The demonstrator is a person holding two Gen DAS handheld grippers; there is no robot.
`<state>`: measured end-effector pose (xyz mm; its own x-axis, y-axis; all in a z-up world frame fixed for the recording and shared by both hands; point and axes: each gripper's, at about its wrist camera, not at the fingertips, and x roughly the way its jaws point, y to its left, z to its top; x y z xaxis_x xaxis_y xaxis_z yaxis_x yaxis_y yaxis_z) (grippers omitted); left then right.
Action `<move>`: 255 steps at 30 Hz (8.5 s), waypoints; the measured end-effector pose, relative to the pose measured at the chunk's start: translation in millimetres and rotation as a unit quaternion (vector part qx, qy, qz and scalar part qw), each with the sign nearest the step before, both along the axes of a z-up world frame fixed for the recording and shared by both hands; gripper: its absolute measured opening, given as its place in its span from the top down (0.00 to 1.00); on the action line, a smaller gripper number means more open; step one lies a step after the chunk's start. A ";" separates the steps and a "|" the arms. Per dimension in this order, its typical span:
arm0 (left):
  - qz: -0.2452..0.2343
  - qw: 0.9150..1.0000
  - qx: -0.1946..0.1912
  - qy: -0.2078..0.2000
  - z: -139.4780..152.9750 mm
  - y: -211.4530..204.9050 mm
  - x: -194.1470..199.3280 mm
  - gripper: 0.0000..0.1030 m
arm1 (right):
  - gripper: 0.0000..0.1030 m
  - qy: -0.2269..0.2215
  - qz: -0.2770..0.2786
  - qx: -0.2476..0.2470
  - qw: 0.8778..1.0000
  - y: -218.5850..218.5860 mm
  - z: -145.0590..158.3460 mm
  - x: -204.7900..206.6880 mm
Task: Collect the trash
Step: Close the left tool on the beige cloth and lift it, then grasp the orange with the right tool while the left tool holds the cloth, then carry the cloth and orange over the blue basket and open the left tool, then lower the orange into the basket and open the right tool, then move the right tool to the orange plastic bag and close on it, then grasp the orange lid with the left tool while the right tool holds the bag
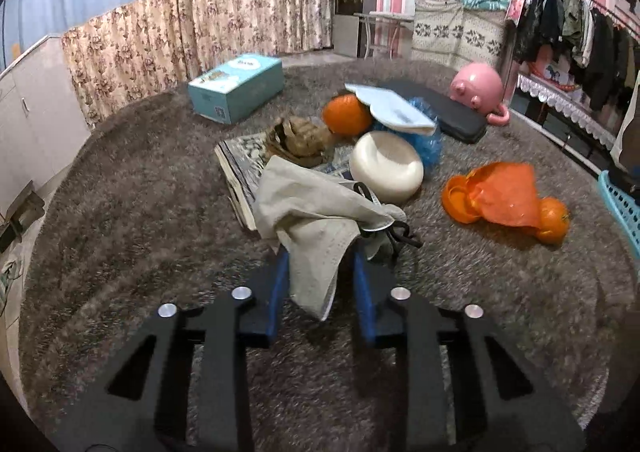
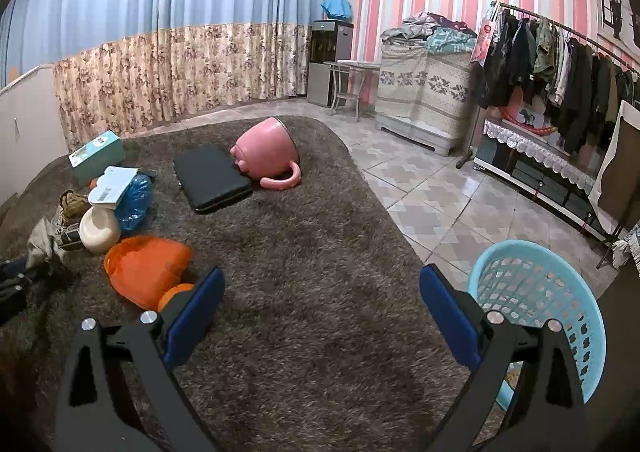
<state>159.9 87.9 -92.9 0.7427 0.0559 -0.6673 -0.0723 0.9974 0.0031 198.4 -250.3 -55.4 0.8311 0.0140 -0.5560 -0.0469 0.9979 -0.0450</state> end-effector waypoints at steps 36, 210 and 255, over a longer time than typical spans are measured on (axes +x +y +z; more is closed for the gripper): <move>0.079 0.996 0.002 -0.043 24.6 79.6 -32.8 0.77 | 0.13 0.073 0.147 -0.006 0.986 70.4 -43.9 6.8; 0.061 0.993 0.018 -0.098 45.8 10.3 2.0 0.05 | 0.08 -0.044 -0.015 0.027 0.999 0.4 32.8 -2.4; 0.036 0.998 -0.008 -0.050 17.6 2.5 9.8 0.05 | 0.90 0.062 0.109 0.087 0.988 63.6 -21.3 40.0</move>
